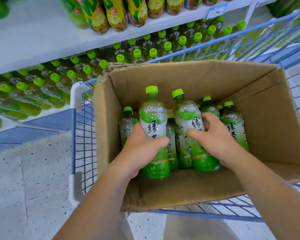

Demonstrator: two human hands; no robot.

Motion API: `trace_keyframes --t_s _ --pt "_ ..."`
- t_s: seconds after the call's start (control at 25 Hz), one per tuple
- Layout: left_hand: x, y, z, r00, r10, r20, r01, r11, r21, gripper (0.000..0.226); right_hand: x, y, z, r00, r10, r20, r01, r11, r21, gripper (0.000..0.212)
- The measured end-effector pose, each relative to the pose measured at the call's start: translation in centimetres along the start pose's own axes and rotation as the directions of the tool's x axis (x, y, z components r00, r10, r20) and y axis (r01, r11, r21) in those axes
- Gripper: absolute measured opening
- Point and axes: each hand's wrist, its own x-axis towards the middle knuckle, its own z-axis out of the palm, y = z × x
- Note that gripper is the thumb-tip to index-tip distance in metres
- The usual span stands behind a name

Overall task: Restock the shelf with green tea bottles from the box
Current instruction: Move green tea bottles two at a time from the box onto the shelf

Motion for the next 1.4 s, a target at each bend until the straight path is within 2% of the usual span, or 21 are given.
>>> trace_keyframes --t_s 0.08,0.2,0.28,0.4,0.56,0.64,0.72,0.92,1.12,1.4 --pt "-2.0 1.4 -1.5 0.996 0.087 -0.024 -0.088 0.994 -0.06 0.034 -1.4 -2.4 1.0 0.999 -0.023 -0.028 0.024 0.999 0.03 0.047" --pt "-4.9 3.2 -4.1 0.987 0.149 -0.056 -0.157 0.972 -0.173 0.04 -3.2 -6.7 3.1 0.998 -0.055 -0.031 0.057 0.997 0.059 0.056" --pt "-6.5 4.1 -6.1 0.973 0.229 -0.041 -0.232 0.944 -0.235 0.047 -4.3 -9.5 4.2 0.993 -0.1 -0.059 0.103 0.994 0.047 0.055" --pt "-8.3 5.0 -10.1 0.966 0.248 -0.074 -0.258 0.93 -0.263 0.04 -6.1 -13.6 6.0 0.978 -0.186 -0.09 0.19 0.981 0.031 0.048" --pt "-9.5 4.7 -17.8 0.954 0.226 -0.199 -0.267 0.941 -0.21 0.033 -7.8 -19.0 10.9 0.947 -0.315 -0.06 0.315 0.949 -0.015 0.051" --pt "-9.5 3.9 -21.7 0.938 0.215 -0.27 -0.273 0.941 -0.201 0.03 -8.2 -21.1 14.2 0.932 -0.361 -0.032 0.359 0.931 -0.069 0.042" --pt "-9.3 2.6 -25.3 0.922 0.209 -0.327 -0.279 0.942 -0.185 0.028 -8.2 -22.5 17.6 0.922 -0.386 -0.015 0.383 0.918 -0.098 0.035" --pt "-8.5 -1.1 -33.9 0.895 0.164 -0.415 -0.261 0.947 -0.188 0.026 -7.5 -25.1 26.3 0.904 -0.428 0.026 0.426 0.89 -0.164 0.033" --pt "-5.8 -4.5 -39.7 0.867 0.136 -0.479 -0.257 0.946 -0.196 0.026 -4.8 -26.2 33.1 0.883 -0.466 0.049 0.468 0.872 -0.144 0.03" --pt "0.6 -1.0 -43.8 0.819 0.295 -0.492 -0.312 0.949 0.051 0.036 1.1 -29.0 37.5 0.88 -0.474 -0.019 0.471 0.878 -0.091 0.031"
